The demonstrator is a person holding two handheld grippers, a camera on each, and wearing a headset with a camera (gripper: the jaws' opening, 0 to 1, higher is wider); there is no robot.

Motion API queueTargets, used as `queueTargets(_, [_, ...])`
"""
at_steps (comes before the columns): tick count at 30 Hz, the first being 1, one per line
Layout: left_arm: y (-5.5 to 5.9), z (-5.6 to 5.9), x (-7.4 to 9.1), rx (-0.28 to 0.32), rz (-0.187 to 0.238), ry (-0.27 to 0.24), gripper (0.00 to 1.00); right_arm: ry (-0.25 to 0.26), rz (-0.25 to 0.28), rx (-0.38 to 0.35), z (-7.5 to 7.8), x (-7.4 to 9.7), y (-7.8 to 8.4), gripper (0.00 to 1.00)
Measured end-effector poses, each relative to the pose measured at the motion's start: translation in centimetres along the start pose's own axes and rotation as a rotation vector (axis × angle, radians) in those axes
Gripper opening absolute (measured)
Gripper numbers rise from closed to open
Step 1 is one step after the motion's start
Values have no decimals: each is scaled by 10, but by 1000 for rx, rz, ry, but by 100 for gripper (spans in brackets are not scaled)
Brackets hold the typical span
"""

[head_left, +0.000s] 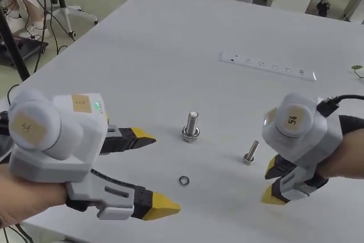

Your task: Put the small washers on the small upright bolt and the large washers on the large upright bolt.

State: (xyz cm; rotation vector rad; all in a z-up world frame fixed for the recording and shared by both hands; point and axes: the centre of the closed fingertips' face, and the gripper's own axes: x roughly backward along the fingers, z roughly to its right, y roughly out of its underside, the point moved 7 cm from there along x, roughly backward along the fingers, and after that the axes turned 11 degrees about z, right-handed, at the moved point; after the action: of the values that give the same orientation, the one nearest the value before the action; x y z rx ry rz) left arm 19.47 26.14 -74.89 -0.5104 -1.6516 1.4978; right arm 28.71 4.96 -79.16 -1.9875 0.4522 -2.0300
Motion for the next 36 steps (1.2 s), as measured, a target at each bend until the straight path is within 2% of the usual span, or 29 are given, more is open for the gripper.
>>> queueTargets(15, [1, 2, 3, -1, 6, -7, 70, -38, 27, 83, -15, -11, -37, 28])
queueTargets(27, [2, 4, 5, 1, 5, -12, 70, -74, 42, 164, -19, -25, -72, 28])
queueTargets(36, [4, 6, 7, 4, 6, -16, 70, -101, 40, 215, -19, -36, -93, 27])
